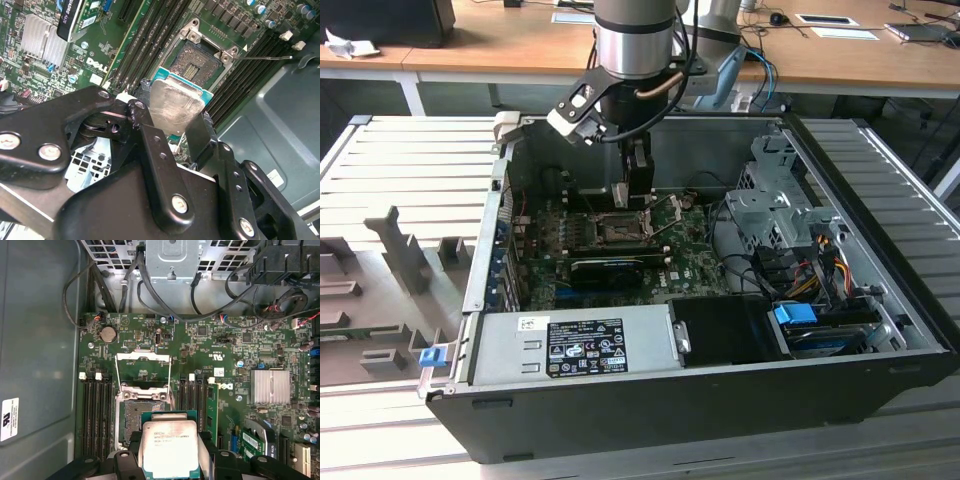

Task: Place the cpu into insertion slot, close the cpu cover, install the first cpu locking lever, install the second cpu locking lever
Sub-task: 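Place the cpu into insertion slot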

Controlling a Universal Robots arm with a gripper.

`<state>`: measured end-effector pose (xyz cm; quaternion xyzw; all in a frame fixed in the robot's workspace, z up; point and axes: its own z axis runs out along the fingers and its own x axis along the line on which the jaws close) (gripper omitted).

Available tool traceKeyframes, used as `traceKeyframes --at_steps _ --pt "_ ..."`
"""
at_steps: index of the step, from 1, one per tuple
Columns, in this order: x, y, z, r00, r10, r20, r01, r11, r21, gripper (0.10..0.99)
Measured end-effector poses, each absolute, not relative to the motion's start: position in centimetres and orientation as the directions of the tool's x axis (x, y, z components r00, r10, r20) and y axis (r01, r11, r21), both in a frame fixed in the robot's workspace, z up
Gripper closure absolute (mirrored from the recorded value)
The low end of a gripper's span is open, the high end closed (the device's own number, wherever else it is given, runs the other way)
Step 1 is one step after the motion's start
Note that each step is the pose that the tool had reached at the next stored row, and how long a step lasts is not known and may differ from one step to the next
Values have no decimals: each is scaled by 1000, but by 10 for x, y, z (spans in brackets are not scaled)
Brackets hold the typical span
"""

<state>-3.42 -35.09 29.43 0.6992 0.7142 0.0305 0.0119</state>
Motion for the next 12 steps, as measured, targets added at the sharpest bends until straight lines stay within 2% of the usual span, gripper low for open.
traceKeyframes --at_steps 12 --pt "-34 -351 293 -22 999 26 998 21 60 561"
